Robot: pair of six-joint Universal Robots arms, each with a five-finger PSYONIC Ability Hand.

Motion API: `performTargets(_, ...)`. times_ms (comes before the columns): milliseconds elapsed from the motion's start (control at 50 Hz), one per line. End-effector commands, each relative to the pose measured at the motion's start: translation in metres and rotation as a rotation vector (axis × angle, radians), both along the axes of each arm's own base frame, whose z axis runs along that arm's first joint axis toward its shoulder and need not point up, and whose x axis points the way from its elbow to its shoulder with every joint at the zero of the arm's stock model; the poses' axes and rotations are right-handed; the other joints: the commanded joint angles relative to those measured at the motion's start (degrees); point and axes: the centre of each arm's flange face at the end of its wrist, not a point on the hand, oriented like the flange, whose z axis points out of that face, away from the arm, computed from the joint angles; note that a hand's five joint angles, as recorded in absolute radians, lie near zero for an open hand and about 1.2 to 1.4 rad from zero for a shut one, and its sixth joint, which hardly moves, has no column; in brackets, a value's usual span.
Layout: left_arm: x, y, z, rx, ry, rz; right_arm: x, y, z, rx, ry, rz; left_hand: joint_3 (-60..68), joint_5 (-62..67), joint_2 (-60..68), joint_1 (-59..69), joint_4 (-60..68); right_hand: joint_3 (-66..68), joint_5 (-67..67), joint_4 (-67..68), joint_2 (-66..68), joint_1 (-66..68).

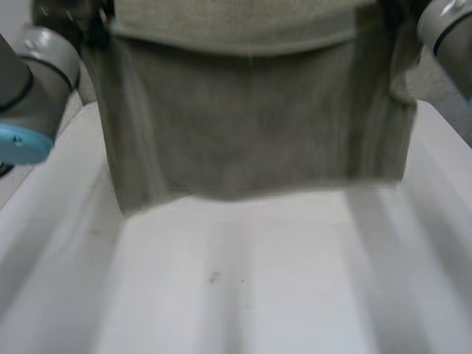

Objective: Fold the towel.

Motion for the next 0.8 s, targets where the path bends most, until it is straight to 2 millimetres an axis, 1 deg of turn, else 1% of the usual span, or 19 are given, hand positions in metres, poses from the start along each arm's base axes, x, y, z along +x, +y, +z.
performTargets(20,0.013,0.012,0.016,-0.063,0.086,0.013,-0.003,0.020,0.017,-0.002,-0.001,0.087,10.22,10.65,10.18,10.86,10.18,3.22,3.64,3.15,4.03,3.85)
performTargets(120,0.021,0.019,-0.017,0.041,0.049,0.031,0.002,0.032,-0.012,0.141,0.092,0.176,10.22,10.65,10.18,10.86,10.18,3.22,3.64,3.15,4.03,3.85)
performTargets(160,0.025,0.025,-0.045,0.121,0.025,0.037,0.002,0.038,-0.039,0.249,0.179,0.196,10.22,10.65,10.18,10.86,10.18,3.22,3.64,3.15,4.03,3.85)
performTargets(180,0.025,0.025,-0.046,0.121,0.025,0.037,0.002,0.038,-0.040,0.249,0.179,0.196,10.22,10.65,10.18,10.86,10.18,3.22,3.64,3.15,4.03,3.85)
performTargets(220,0.025,0.034,-0.079,0.218,-0.011,0.016,0.001,0.043,-0.071,0.338,0.288,0.202,10.22,10.65,10.18,10.86,10.18,3.22,3.64,3.15,4.03,3.85)
performTargets(280,0.026,0.038,-0.093,0.261,-0.027,0.002,0.000,0.045,-0.089,0.381,0.345,0.206,10.22,10.65,10.18,10.86,10.18,3.22,3.64,3.15,4.03,3.85)
performTargets(320,0.027,0.046,-0.122,0.334,-0.056,-0.026,-0.004,0.047,-0.129,0.475,0.435,0.222,10.22,10.65,10.18,10.86,10.18,3.22,3.64,3.15,4.03,3.85)
performTargets(340,0.027,0.046,-0.122,0.334,-0.056,-0.026,-0.004,0.047,-0.129,0.475,0.435,0.222,10.22,10.65,10.18,10.86,10.18,3.22,3.64,3.15,4.03,3.85)
performTargets(380,0.027,0.052,-0.145,0.382,-0.078,-0.039,-0.006,0.050,-0.165,0.558,0.476,0.243,10.22,10.65,10.18,10.86,10.18,3.22,3.64,3.15,4.03,3.85)
performTargets(400,0.027,0.052,-0.145,0.382,-0.078,-0.039,-0.006,0.050,-0.165,0.558,0.476,0.243,10.22,10.65,10.18,10.86,10.18,3.22,3.64,3.15,4.03,3.85)
performTargets(420,0.027,0.053,-0.156,0.404,-0.093,-0.039,-0.006,0.051,-0.184,0.597,0.481,0.250,10.22,10.65,10.18,10.86,10.18,3.22,3.64,3.15,4.03,3.85)
performTargets(440,0.027,0.053,-0.156,0.404,-0.093,-0.039,-0.006,0.051,-0.184,0.597,0.481,0.250,10.22,10.65,10.18,10.86,10.18,3.22,3.64,3.15,4.03,3.85)
performTargets(480,0.028,0.056,-0.171,0.425,-0.130,-0.034,-0.006,0.053,-0.216,0.645,0.488,0.263,10.22,10.65,10.18,10.86,10.18,3.22,3.64,3.15,4.03,3.85)
performTargets(540,0.029,0.059,-0.179,0.432,-0.173,-0.028,-0.006,0.058,-0.240,0.677,0.494,0.270,10.22,10.65,10.18,10.86,10.18,3.22,3.64,3.15,4.03,3.85)
performTargets(600,0.031,0.059,-0.182,0.431,-0.201,-0.020,-0.006,0.061,-0.250,0.677,0.492,0.272,10.22,10.65,10.18,10.86,10.18,3.22,3.64,3.15,4.03,3.85)
performTargets(720,0.034,0.057,-0.178,0.418,-0.205,-0.011,-0.006,0.059,-0.243,0.681,0.406,0.251,10.22,10.65,10.18,10.86,10.18,3.22,3.64,3.15,4.03,3.85)
performTargets(740,0.034,0.058,-0.177,0.415,-0.205,-0.011,-0.007,0.059,-0.240,0.691,0.367,0.244,10.22,10.65,10.18,10.86,10.18,-3.21,-2.80,-3.29,-2.41,-2.58)
performTargets(780,0.034,0.057,-0.175,0.410,-0.200,-0.011,-0.010,0.058,-0.233,0.696,0.290,0.222,10.22,10.65,10.18,10.86,10.18,-46.31,-45.89,-46.38,-45.50,-45.67)
performTargets(800,0.034,0.057,-0.175,0.410,-0.200,-0.011,-0.010,0.058,-0.233,0.696,0.289,0.222,10.22,10.65,10.18,10.86,10.18,-46.51,-46.09,-46.58,-45.70,-45.88)
